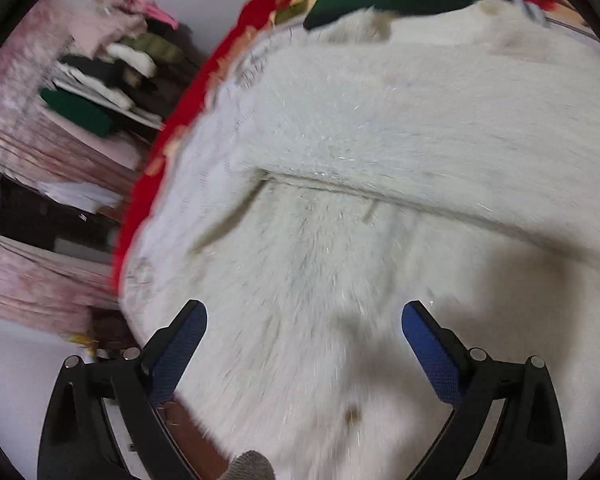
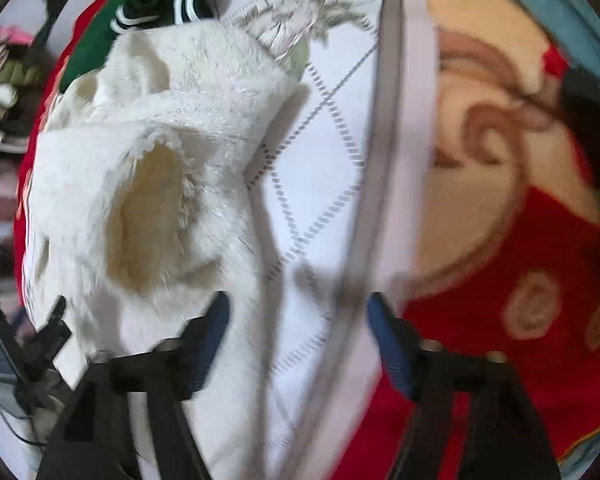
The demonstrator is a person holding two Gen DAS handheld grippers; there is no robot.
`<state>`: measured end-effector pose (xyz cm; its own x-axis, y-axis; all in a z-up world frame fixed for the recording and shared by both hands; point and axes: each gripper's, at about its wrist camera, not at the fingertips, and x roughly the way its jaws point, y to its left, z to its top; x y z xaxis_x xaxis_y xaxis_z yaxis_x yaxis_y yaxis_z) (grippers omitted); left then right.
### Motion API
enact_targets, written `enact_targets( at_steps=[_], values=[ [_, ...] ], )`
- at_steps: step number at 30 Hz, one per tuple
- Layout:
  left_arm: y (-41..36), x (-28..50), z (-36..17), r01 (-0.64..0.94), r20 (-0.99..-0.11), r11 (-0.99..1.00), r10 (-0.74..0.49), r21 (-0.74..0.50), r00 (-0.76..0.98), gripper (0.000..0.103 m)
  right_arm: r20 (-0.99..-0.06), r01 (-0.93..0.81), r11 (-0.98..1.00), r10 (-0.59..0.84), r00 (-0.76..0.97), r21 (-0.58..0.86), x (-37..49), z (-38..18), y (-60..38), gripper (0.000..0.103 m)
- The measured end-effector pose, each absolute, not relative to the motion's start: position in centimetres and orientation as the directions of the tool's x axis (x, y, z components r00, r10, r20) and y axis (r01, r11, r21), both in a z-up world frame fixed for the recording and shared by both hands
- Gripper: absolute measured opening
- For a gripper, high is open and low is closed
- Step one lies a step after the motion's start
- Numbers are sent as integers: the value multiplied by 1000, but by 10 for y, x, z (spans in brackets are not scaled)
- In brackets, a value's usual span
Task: Fold large clothes
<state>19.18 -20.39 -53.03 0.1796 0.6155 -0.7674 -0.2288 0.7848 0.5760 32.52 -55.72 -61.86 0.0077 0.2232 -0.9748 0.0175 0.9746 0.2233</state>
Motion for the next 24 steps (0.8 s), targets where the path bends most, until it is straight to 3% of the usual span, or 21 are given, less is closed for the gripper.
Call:
enact_targets(
  at_steps=[4, 12, 18, 24],
  values=[
    [-289, 150, -509, -136, -710, 742, 669, 657, 221, 101, -989, 21, 989, 146, -9, 146, 291, -607, -602, 78],
    [-433, 103, -542, 107, -782, 786, 572, 609, 247, 101, -992, 161, 986, 62, -108, 44, 230, -618, -688, 78],
    [-423, 121, -613, 142, -740, 726, 662, 673, 122, 101, -991, 166, 986, 27, -134, 5, 228, -628, -712, 78],
    [-384, 126, -611, 49, -698, 698, 705, 714, 122, 99, -994, 133, 991, 44, -96, 31, 257, -633, -694, 78]
  ],
)
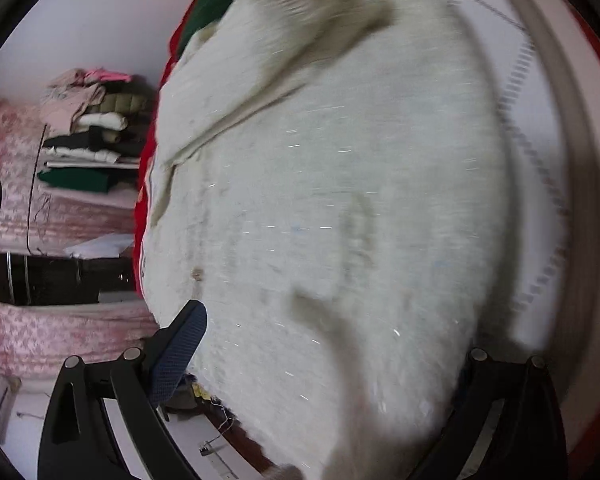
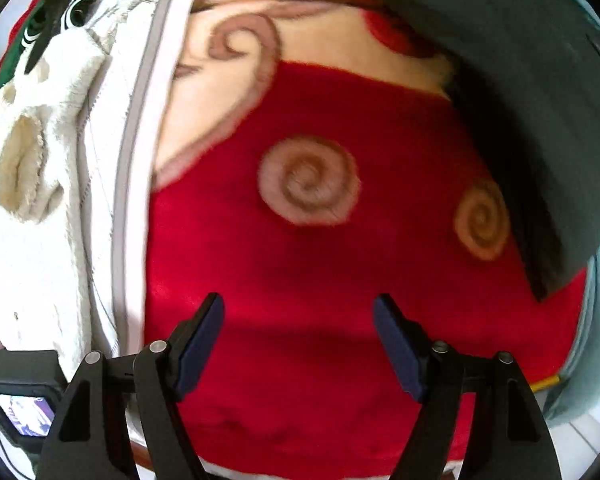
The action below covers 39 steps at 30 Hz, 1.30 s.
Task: Fold large clothes
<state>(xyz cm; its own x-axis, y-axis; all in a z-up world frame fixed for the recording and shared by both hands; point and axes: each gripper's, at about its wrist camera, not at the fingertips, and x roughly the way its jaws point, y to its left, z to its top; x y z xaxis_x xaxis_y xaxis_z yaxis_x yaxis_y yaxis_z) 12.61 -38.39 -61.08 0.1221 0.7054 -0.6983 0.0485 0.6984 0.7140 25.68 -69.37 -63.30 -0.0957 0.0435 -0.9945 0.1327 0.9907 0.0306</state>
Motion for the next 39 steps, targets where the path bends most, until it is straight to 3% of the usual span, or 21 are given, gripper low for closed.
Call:
enact_targets(
  at_steps=[1, 2, 3, 5, 9, 10, 12, 14, 17, 20, 22, 23, 24, 25, 29, 39],
  values=[
    [-375, 127, -607, 30, -694, 697, 708, 716, 131, 96, -994, 129, 991, 59, -90, 47, 265, -636, -687, 78],
    [-368, 127, -602, 11, -704, 710, 697, 704, 137, 74, -993, 121, 990, 79, -83, 69, 273, -641, -679, 78],
    [-365, 126, -598, -4, -713, 720, 687, 694, 139, 41, -992, 108, 990, 102, -78, 93, 281, -645, -673, 78],
    [-358, 124, -582, -51, -751, 765, 640, 642, 162, 15, -984, 93, 981, 173, -51, 168, 303, -650, -649, 78],
    [-351, 120, -555, -86, -767, 794, 605, 602, 213, 12, -916, 75, 913, 400, 45, 402, 334, -645, -617, 78],
    [-347, 118, -546, -95, -773, 803, 593, 589, 225, 12, -863, 68, 861, 499, 80, 504, 342, -640, -608, 80],
    [-345, 117, -536, -104, -781, 813, 580, 573, 234, 12, -767, 62, 766, 631, 116, 639, 352, -636, -596, 100],
    [-338, 118, -527, -109, -791, 827, 561, 552, 245, 12, -681, 74, 678, 721, 131, 732, 358, -638, -580, 101],
    [-325, 120, -520, -118, -800, 840, 541, 529, 259, 12, -610, 129, 598, 787, 93, 791, 356, -652, -529, 101],
    [-314, 120, -520, -113, -817, 859, 511, 500, 268, 12, -616, 202, 600, 787, 23, 774, 367, -674, -497, 101],
    [-307, 120, -518, -107, -822, 866, 497, 488, 278, 12, -603, 286, 574, 797, 18, 767, 374, -685, -485, 91],
    [-301, 120, -516, -105, -829, 874, 483, 474, 282, 12, -620, 304, 584, 784, 28, 753, 378, -691, -472, 74],
    [-296, 120, -514, -105, -837, 883, 468, 458, 283, 12, -645, 317, 606, 764, 26, 730, 380, -699, -463, 42],
    [-288, 121, -510, -104, -848, 895, 445, 434, 287, 12, -679, 333, 638, 734, 11, 694, 381, -700, -455, 34],
    [-250, 124, -484, -109, -877, 929, 369, 353, 308, 12, -737, 332, 688, 675, 36, 646, 382, -663, -433, 26],
    [-96, 149, -437, -244, -934, 960, 205, 134, 292, 18, -878, 135, 868, 476, 51, 479, 396, -524, -313, 25]
  ],
)
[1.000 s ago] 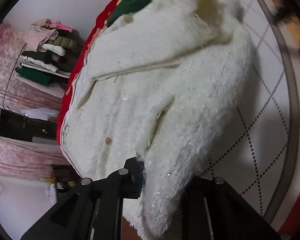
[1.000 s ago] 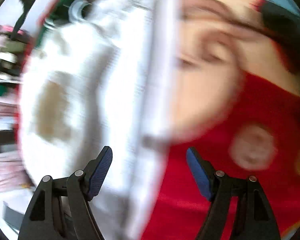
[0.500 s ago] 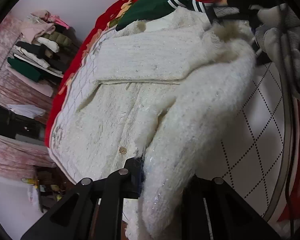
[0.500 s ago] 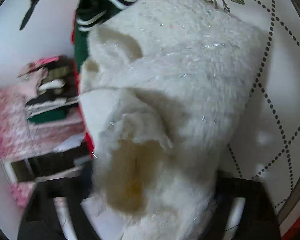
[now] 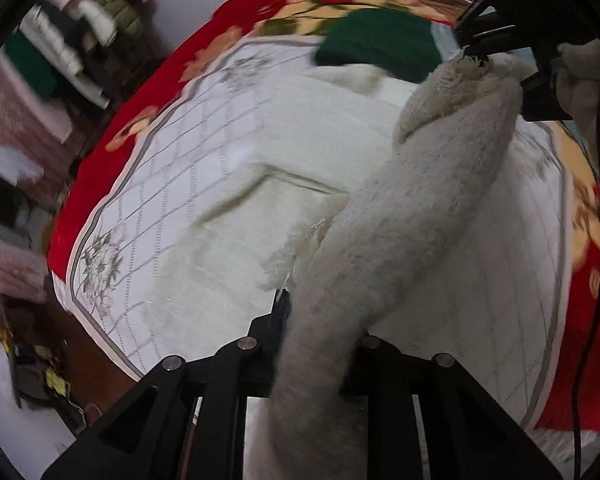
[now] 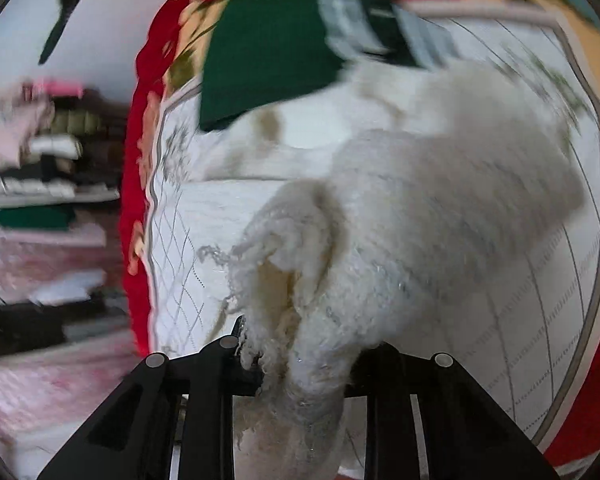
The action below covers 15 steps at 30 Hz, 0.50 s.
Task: Fold large clothes
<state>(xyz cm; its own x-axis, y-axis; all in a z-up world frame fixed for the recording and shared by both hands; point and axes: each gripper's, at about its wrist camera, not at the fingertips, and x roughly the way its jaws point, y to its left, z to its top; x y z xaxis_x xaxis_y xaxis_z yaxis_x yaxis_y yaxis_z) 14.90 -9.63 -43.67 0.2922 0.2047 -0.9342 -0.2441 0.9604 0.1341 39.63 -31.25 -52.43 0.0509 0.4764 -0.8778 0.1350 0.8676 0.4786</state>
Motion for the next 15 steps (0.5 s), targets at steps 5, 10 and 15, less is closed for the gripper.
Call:
enact_targets(
  at_steps=[5, 10, 15],
  values=[
    [1, 160, -477, -374, -960, 925, 157, 61, 232, 20, -916, 67, 914, 401, -21, 399, 413, -530, -217, 25],
    [60, 160, -529, -440, -983, 898, 66, -17, 173, 22, -950, 25, 954, 299, -95, 298, 424, -569, -134, 25],
    [90, 153, -553, -479, -984, 876, 39, -50, 174, 37, -968, 21, 975, 221, -116, 220, 431, -605, -95, 25]
  ],
)
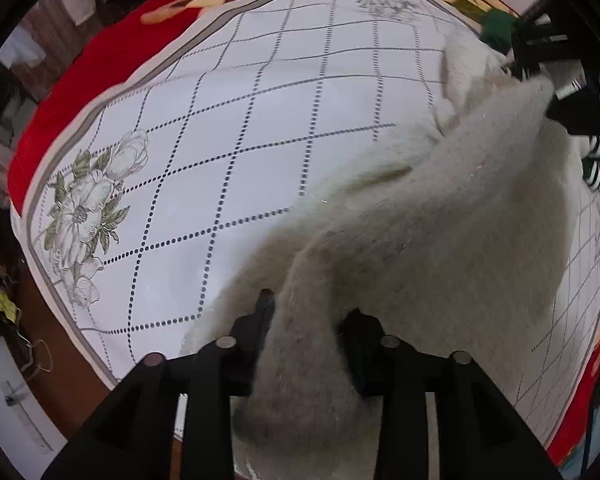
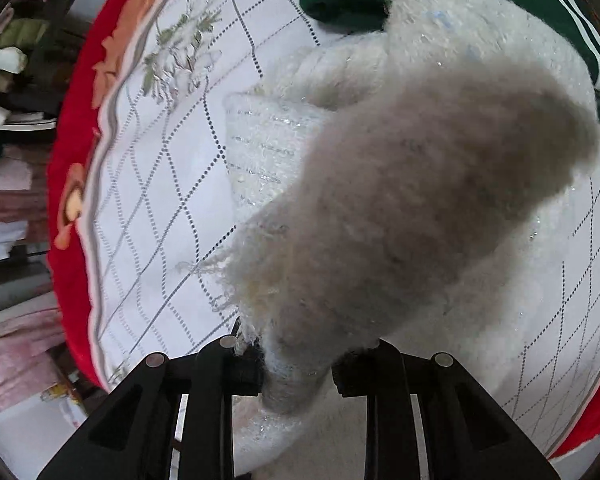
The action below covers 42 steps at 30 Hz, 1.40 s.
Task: Fold large clothes
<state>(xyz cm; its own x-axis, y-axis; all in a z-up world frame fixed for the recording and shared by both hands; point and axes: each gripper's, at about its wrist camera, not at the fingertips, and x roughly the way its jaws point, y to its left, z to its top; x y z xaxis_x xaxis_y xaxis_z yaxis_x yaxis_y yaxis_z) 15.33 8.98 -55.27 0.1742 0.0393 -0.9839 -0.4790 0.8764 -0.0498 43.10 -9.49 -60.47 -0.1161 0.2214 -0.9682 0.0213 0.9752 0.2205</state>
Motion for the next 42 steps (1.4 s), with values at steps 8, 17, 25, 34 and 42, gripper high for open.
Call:
enact_targets(
  at_steps=[8, 17, 25, 34, 42],
  values=[
    [131, 127, -529, -608, -976, 781, -3, -139, 220, 54, -962, -15, 976, 212, -172, 218, 445, -619, -66, 49],
    [161, 77, -511, -743, -980, 662, 62, -102, 189, 66, -754, -79, 751, 645, -128, 656, 458, -574, -80, 65],
    [124, 128, -561, -688, -985, 724, 146, 40, 96, 69, -913, 56, 915, 392, 117, 400, 449, -572, -243, 69],
    [142, 144, -589, -702, -988, 710, 138, 54, 64, 86, -803, 170, 785, 585, 111, 595, 482, -686, -286, 81],
    [140, 163, -573, -666, -977, 735, 210, 130, 41, 86, -734, 262, 687, 653, 189, 678, 460, -671, -308, 25]
  ],
)
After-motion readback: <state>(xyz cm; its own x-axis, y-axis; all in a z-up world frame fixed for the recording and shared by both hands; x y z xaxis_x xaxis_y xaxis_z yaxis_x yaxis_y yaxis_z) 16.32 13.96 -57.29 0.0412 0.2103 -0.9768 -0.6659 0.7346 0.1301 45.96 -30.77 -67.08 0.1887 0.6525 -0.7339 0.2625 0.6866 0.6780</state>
